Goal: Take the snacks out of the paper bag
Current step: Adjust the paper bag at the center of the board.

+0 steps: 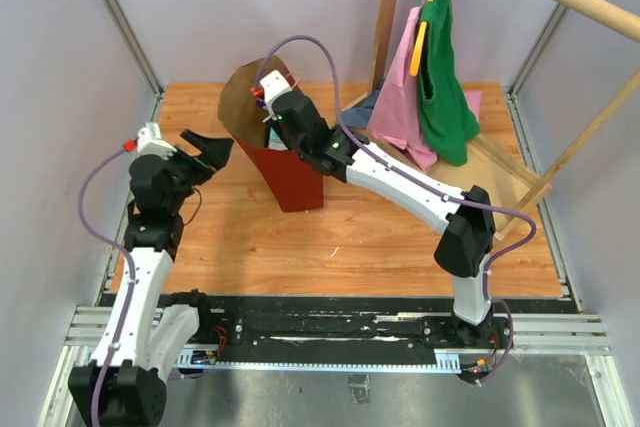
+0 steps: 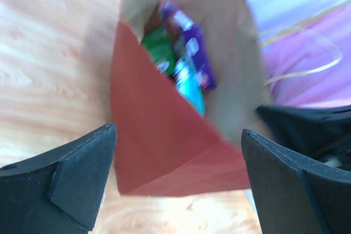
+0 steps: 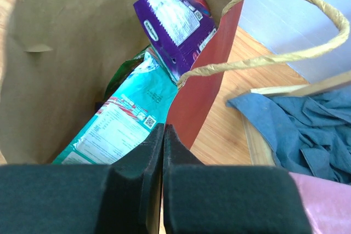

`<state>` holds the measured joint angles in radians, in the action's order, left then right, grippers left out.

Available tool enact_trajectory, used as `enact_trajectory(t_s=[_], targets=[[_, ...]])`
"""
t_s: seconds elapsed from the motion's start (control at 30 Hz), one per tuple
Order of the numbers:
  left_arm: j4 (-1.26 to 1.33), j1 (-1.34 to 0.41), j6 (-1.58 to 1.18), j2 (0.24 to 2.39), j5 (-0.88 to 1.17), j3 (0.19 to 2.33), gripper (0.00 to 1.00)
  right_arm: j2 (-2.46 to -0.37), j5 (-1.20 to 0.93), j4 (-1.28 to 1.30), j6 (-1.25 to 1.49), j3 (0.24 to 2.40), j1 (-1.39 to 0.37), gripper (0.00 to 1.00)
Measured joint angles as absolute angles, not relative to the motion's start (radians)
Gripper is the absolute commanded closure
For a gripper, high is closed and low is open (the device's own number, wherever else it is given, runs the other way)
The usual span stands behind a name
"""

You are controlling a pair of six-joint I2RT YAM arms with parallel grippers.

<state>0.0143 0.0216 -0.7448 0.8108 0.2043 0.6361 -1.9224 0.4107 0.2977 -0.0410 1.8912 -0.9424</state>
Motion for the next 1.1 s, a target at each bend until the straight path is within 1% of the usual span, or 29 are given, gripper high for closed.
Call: enact_trajectory(t_s=[0.17, 0.3, 0.43, 0.7, 0.9, 0.93, 0.97, 1.03, 1.1], targets=[[-0.112, 0.04, -0.686, 0.71, 0.08, 0.817, 0.0, -2.0, 0.41, 0.315, -0.067, 1.997, -0.978, 1.0], [-0.183, 0.044, -0.628, 0.621, -0.041, 0.903, 0.0, -2.075, 0.4, 0.323, -0.073, 2.088, -0.995, 0.99], [-0.238, 0.044, -0.577, 0.585, -0.114, 0.973, 0.0, -2.135, 0.385, 0.329, -0.076, 2.159, -1.011, 0.99], [-0.349, 0.044, -0.496, 0.586, -0.204, 1.003, 0.0, -2.252, 0.355, 0.33, -0.08, 2.319, -1.069, 0.98], [-0.391, 0.044, -0.447, 0.586, -0.27, 1.048, 0.0, -2.275, 0.307, 0.305, -0.083, 2.329, -1.126, 0.95], [-0.396, 0.044, -0.44, 0.585, -0.277, 1.055, 0.0, -2.278, 0.293, 0.299, -0.081, 2.329, -1.135, 0.93], [-0.404, 0.044, -0.43, 0.585, -0.285, 1.067, 0.0, -2.284, 0.274, 0.288, -0.078, 2.329, -1.15, 0.88], [-0.414, 0.044, -0.419, 0.585, -0.296, 1.086, 0.0, -2.297, 0.241, 0.273, -0.065, 2.326, -1.175, 0.71], [-0.423, 0.044, -0.408, 0.585, -0.303, 1.111, 0.0, -2.313, 0.191, 0.255, -0.043, 2.315, -1.203, 0.57]])
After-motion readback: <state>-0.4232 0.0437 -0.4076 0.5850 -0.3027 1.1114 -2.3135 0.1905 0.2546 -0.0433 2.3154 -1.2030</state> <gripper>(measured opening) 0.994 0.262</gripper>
